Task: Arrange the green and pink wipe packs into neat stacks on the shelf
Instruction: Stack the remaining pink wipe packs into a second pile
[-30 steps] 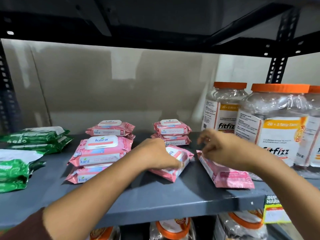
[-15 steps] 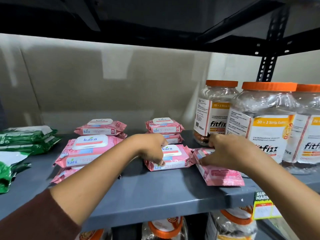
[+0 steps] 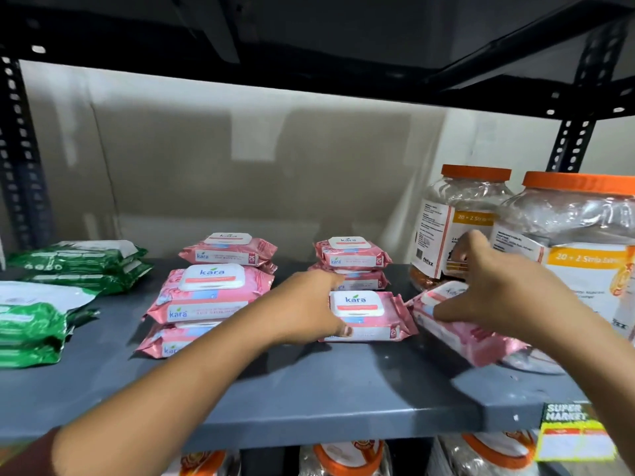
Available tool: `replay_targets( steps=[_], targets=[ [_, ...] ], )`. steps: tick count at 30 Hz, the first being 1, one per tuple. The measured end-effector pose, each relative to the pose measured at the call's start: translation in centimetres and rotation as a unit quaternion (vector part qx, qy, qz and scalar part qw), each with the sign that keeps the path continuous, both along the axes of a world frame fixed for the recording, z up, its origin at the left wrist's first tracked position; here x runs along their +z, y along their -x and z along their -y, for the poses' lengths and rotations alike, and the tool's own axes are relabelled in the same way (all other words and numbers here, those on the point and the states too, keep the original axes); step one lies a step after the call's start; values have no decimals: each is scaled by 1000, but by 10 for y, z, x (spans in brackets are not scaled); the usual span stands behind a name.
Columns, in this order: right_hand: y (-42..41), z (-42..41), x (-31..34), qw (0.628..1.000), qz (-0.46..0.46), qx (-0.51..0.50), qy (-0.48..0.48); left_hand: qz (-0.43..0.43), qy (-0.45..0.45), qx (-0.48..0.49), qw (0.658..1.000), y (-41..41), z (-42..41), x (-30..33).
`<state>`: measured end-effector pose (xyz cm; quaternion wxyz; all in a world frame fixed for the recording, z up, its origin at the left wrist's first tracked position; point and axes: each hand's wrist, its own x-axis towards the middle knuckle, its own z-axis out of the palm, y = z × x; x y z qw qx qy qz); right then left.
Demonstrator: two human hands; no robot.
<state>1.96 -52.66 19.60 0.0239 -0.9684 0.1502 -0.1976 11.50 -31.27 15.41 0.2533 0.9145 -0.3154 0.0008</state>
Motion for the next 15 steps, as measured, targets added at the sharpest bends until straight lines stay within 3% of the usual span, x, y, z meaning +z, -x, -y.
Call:
replay_targets(
  steps=[3,5,10,15],
  targets=[
    [-2,6,13,996,47,33,-63,14,42,4,999,5,-12,1],
    [-6,8,24,982,57,108,-144,11,76,-1,997,6,-19,3],
    [-23,2,24,879,7,302,-370,-25,119,12,992,4,-30,1],
    [-54,-1,11,843,-35,344,-413,-144,211,-18,967,8,-27,1]
  ],
)
